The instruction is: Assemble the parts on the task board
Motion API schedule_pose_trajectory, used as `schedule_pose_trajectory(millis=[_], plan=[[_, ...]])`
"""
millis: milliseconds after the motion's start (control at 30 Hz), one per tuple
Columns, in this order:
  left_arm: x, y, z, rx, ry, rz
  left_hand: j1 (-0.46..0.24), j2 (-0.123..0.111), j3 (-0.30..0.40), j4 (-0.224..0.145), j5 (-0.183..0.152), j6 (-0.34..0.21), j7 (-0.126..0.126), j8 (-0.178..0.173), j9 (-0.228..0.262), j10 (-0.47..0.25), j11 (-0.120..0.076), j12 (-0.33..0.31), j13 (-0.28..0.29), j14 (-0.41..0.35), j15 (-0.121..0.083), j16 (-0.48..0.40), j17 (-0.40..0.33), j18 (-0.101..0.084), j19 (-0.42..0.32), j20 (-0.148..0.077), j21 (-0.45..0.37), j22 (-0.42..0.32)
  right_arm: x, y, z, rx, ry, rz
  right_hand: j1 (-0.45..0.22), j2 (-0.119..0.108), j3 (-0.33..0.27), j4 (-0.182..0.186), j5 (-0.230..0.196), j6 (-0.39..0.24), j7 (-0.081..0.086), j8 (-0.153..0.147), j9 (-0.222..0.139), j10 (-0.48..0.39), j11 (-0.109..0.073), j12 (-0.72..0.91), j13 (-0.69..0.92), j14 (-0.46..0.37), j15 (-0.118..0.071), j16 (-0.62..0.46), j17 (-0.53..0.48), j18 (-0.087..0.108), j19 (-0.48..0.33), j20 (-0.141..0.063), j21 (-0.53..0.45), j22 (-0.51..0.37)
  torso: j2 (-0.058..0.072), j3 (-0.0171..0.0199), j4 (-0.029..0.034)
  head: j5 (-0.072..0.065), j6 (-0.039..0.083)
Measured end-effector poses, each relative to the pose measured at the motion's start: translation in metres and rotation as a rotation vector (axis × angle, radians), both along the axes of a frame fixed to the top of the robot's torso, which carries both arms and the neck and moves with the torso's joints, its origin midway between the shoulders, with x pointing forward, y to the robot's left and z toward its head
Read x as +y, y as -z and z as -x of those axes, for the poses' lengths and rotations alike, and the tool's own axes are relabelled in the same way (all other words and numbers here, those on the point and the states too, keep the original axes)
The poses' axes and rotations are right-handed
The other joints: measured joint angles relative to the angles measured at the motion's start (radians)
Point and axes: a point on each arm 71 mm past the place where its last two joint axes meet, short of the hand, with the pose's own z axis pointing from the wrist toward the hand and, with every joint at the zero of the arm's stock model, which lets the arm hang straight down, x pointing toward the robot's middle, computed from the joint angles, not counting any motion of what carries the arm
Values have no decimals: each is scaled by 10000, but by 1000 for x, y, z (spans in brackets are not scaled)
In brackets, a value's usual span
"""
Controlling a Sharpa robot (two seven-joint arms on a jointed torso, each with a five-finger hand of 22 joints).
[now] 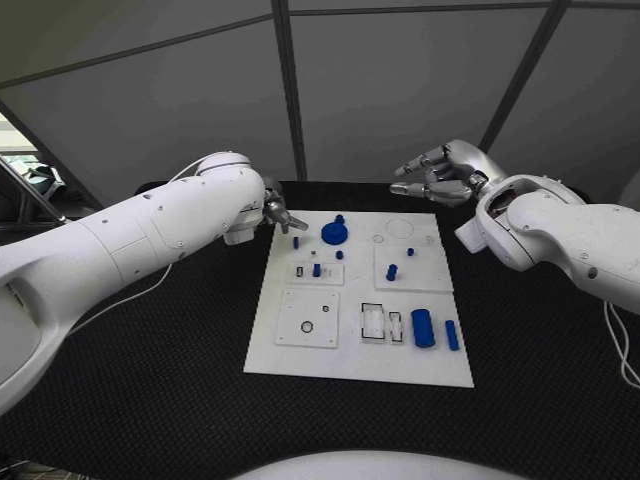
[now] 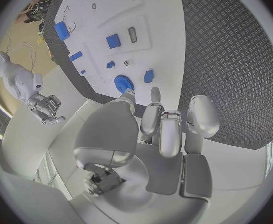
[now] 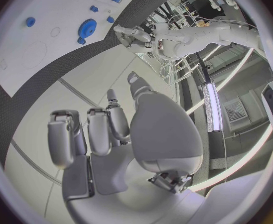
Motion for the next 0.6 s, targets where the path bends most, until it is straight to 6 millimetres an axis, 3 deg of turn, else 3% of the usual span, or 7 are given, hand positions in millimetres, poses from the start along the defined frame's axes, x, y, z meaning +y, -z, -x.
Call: schedule_pose_trajectory(millis=[600], plan=[[-6,13,-10,443,54,-101,41,42,-55,0,0,16,15,-65,-165,-36,36,-52,0,-36,36,0,0,0,-36,36,-77,-40,6,0,1,9,-121,-45,0,0,0,0,54,0,0,0,-2,0,0,0,0,0,0,0,-2,0,0,0,0,0,-5,-4,12,-12,-115]])
